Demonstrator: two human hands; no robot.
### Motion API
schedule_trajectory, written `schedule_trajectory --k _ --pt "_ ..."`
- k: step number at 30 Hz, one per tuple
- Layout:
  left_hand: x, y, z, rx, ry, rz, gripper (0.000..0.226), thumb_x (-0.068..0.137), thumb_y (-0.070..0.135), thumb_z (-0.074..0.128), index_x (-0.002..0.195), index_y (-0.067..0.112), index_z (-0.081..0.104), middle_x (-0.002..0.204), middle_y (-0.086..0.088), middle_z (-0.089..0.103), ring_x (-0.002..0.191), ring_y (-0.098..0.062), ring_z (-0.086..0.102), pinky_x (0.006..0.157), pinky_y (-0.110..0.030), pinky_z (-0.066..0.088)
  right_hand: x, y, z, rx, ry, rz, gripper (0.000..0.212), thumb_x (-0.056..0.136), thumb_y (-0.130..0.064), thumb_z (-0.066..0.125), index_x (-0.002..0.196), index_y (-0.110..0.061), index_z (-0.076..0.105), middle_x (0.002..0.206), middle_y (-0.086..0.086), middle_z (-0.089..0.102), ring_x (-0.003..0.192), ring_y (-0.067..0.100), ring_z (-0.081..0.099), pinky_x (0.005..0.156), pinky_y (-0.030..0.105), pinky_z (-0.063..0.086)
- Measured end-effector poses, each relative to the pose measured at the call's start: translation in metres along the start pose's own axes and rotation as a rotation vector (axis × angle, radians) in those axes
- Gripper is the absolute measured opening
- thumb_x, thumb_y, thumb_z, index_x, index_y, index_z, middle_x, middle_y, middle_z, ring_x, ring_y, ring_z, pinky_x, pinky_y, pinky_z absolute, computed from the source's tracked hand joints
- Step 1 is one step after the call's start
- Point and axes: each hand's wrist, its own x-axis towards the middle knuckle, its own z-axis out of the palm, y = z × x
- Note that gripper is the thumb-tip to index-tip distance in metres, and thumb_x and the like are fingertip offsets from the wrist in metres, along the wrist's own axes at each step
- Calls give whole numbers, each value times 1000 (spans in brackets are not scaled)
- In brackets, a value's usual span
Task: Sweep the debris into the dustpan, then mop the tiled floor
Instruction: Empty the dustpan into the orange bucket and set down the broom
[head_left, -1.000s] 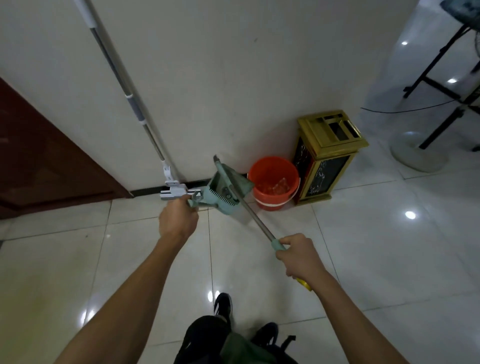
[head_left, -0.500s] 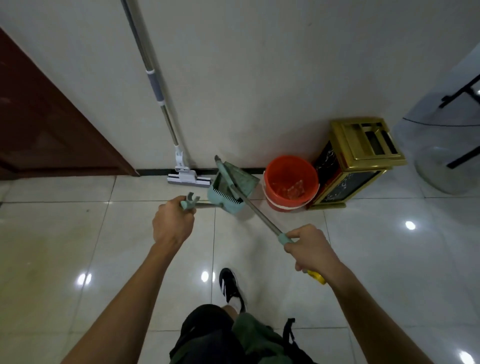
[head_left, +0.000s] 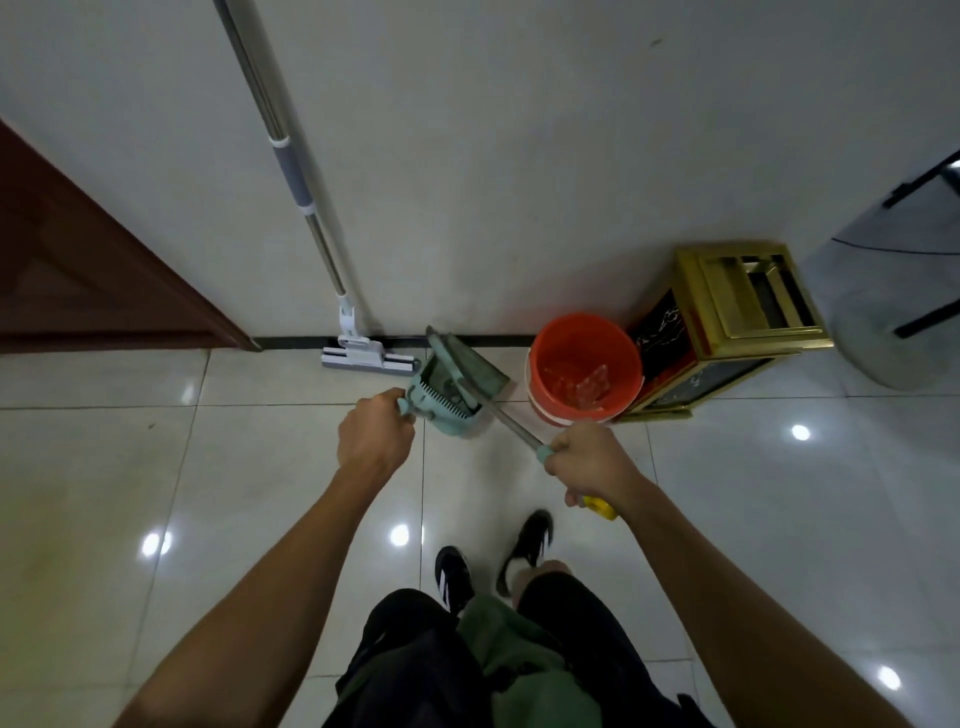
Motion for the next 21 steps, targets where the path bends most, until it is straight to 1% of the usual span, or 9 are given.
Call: schedule_trajectory --k 2,4,6,8,11,13,16,19,21 --pt "17 7 8 13 -34 11 8 91 23 64 95 28 68 80 -2 70 71 -25 65 67 -35 55 18 -10 -7 -25 -1 2 19 82 -5 60 86 13 64 86 32 65 61 40 69 50 34 46" --pt "36 15 14 23 -54 9 9 90 20 64 95 27 69 78 0 69 71 -24 65 68 -36 57 38 -19 -16 -63 -19 2 15 82 -5 59 68 0 55 68 28 56 72 48 67 52 35 42" --pt "56 24 18 36 -70 1 10 90 19 64 95 27 68 77 1 68 69 -22 64 68 -36 57 58 -27 -27 -58 -38 7 24 81 -3 57 62 -9 43 55 16 44 63 48 64 51 32 38" --pt "77 33 21 54 -92 -5 10 91 20 64 96 27 68 77 2 68 69 -21 64 69 -37 59 82 -34 -40 -21 -64 35 29 81 -3 57 59 -10 40 49 9 38 52 41 61 49 31 40" --pt "105 48 25 94 -105 -15 8 91 21 63 95 28 66 74 5 64 65 -19 61 63 -33 54 117 -46 -60 -1 -100 64 27 81 -7 62 62 -9 43 59 12 46 66 43 68 52 33 45" --pt "122 59 28 112 -115 -13 8 91 21 64 95 27 66 72 5 63 63 -19 60 60 -30 48 137 -55 -71 0 -135 60 24 81 -11 63 65 -8 46 66 13 51 78 43 69 59 41 52" --pt "147 71 31 120 -139 -20 9 89 22 64 97 27 65 76 1 66 66 -22 62 63 -32 53 162 -73 -85 -17 -183 64 23 80 -12 62 62 -11 47 61 8 50 74 38 69 70 53 59" --pt "167 75 28 102 -148 -35 8 88 24 62 94 29 63 75 1 66 64 -22 61 63 -34 54 184 -99 -98 15 -248 56 17 80 -8 58 64 -11 54 55 5 55 64 38 71 52 41 59" --pt "177 74 23 80 -149 -42 7 88 25 63 93 30 64 73 2 65 62 -21 60 60 -32 49 194 -121 -102 138 -317 114 9 84 -4 57 79 0 62 65 15 59 53 35 70 51 37 57"
